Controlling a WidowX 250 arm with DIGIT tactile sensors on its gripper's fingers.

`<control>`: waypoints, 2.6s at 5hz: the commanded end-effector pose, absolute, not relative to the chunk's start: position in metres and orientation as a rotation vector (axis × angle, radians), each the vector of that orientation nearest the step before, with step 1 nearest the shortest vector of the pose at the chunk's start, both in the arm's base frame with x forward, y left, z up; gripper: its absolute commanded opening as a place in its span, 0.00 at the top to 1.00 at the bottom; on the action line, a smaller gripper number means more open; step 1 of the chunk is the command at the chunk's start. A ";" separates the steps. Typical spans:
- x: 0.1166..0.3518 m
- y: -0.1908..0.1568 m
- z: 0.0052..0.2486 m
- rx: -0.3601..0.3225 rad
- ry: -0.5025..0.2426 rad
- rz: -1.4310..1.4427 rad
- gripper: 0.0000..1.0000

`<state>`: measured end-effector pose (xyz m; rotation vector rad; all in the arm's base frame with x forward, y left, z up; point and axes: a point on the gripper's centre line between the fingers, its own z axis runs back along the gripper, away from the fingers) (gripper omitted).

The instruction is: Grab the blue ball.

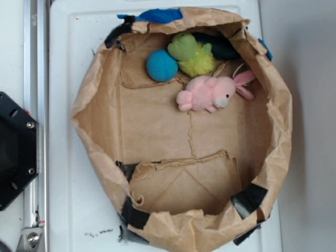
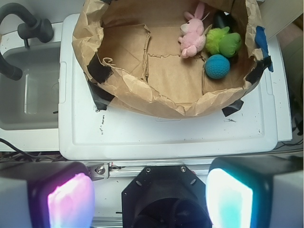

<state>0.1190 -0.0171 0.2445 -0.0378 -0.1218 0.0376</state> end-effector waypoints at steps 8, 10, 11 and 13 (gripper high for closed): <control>0.238 0.059 0.114 -0.117 -0.215 0.210 0.00; 0.239 0.086 0.096 -0.067 -0.191 0.319 0.00; 0.239 0.092 0.090 -0.042 -0.177 0.364 0.00; 0.239 0.092 0.090 -0.042 -0.177 0.364 0.00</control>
